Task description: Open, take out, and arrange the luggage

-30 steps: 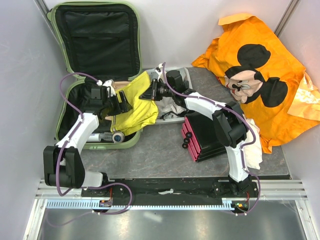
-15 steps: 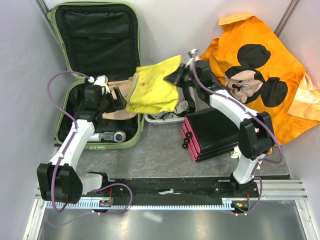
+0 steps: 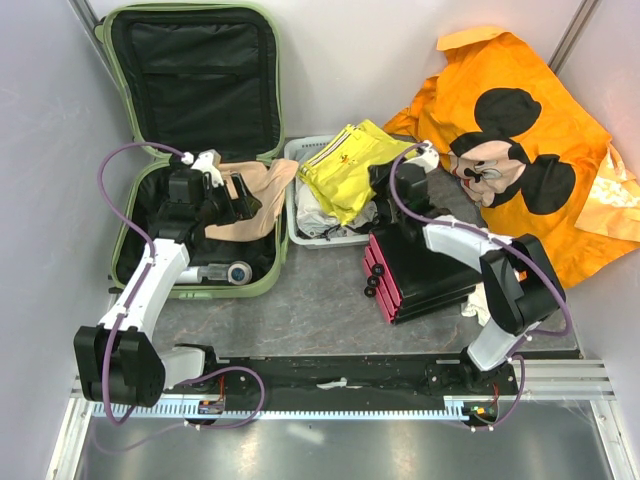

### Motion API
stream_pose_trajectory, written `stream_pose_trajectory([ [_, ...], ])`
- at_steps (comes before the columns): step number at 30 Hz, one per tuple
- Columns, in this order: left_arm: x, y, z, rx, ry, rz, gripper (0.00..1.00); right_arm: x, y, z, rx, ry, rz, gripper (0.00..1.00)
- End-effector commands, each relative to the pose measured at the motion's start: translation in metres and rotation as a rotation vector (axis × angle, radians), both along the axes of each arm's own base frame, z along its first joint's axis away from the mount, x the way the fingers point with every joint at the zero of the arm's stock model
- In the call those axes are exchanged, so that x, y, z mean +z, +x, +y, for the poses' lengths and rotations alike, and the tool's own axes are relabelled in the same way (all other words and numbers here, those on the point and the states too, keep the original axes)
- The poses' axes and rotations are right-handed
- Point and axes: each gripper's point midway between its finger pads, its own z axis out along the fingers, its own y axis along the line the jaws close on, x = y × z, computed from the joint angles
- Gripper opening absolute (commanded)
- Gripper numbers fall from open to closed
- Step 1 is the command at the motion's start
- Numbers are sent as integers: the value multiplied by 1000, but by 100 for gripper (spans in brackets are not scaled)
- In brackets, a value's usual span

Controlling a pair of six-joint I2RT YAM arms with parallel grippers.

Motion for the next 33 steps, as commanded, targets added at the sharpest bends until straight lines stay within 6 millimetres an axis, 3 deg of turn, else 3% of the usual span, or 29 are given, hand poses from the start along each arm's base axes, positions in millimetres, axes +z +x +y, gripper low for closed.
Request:
stream_pose_trajectory([
  [1,4,3,-18,-51,-67,-14,89,84,-23,39,-12,165,-227,0],
  [2,4,2,-20,-56,-71,-11,89,87,-30,53,11,190,-235,0],
  [7,6,1,-20,-53,-68,-19,89,99,-33,70,-14,362,-267,0],
  [15,10,-1,-22,-64,-69,-32,89,186,2,45,-244,407,-454,0],
  [16,11,-2,-22,-66,-72,-33,89,186,7,47,-259,407,-461,0],
  [17,11,-2,-22,-66,-72,-33,89,207,10,44,-286,423,-499,0],
  [22,13,-3,-24,-75,-78,-36,89,242,34,49,-334,458,-578,0],
  [28,16,-4,-24,-80,-79,-44,89,256,42,60,-304,425,-640,0],
  [30,18,-4,-24,-80,-80,-49,89,247,41,65,-279,396,-621,0],
  [33,19,-5,-26,-86,-85,-51,89,210,35,70,-244,348,-551,0],
])
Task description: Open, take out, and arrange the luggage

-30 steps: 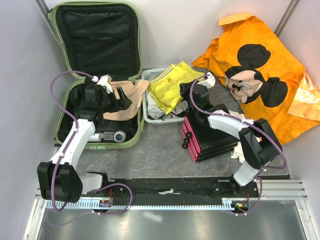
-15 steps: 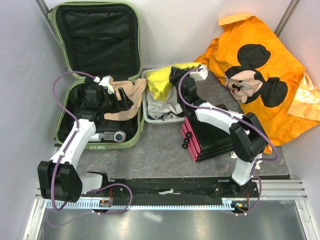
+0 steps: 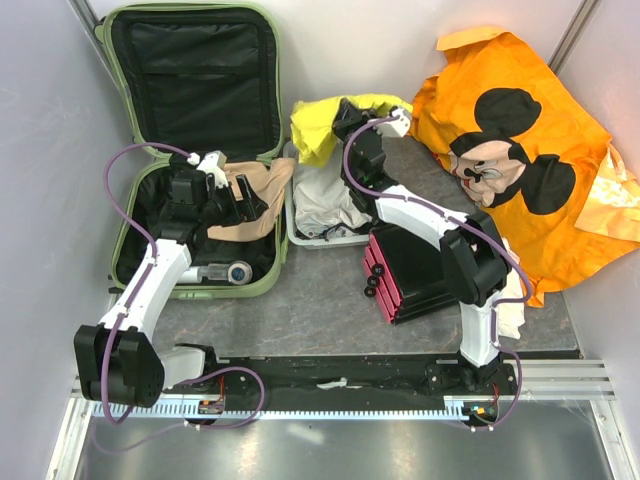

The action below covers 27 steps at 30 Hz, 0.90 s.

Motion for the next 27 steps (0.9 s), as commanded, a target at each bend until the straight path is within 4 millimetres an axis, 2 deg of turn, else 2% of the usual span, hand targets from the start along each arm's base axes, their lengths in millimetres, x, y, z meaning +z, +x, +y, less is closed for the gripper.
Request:
stream_pose_trajectory([
  [1,18,0,-8,-21,-44,-52,89,23,-31,-2,81,104,-97,0],
  [3,20,0,-9,-25,-47,-56,89,-1,-41,4,123,115,-53,0],
  [4,19,0,-8,-22,-48,-53,89,-22,-48,4,133,104,-14,0],
  [7,20,-1,-9,-26,-50,-52,89,-55,-67,22,181,59,61,0],
  [11,22,-1,-10,-28,-54,-57,89,-77,-89,47,242,-16,121,0],
  [15,23,-2,-9,-24,-52,-63,89,-83,-110,57,262,-28,148,0],
  [18,24,-2,-8,-23,-50,-64,89,-95,-122,56,250,-46,190,0],
  [22,24,-2,-10,-30,-57,-65,89,-132,-132,54,252,-77,282,0],
  [23,24,-2,-10,-30,-58,-64,89,-139,-133,54,253,-86,301,2],
  [26,23,-2,-11,-34,-59,-60,89,-158,-140,55,288,-117,347,28],
  [27,24,-2,-10,-33,-59,-63,89,-156,-143,56,304,-122,342,43],
])
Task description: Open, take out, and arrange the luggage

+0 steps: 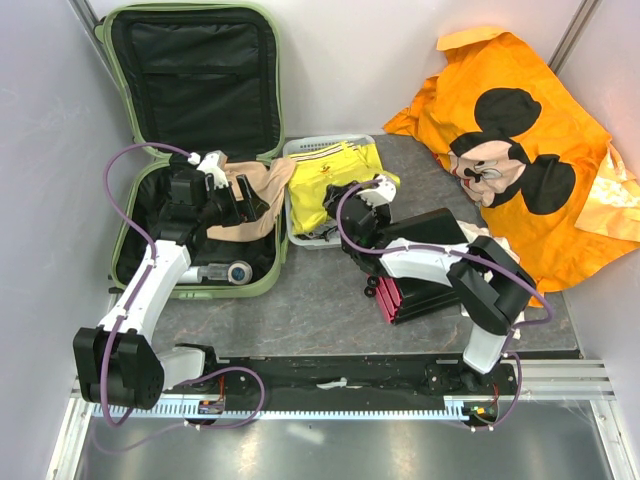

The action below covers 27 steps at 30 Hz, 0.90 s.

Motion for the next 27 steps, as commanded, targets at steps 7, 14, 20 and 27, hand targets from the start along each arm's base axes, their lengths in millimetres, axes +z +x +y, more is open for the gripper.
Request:
stream_pose_trajectory([
  [7,20,1,-3,3,-30,-57,89,74,-65,12,163,-63,-151,59],
  [14,20,1,-4,-1,-32,-57,89,126,-102,6,189,-158,-254,64],
  [20,16,3,-3,5,-26,-47,89,155,-124,11,236,-193,-358,49],
  [27,12,3,-2,8,-24,-38,89,112,-102,49,321,-328,-166,34],
])
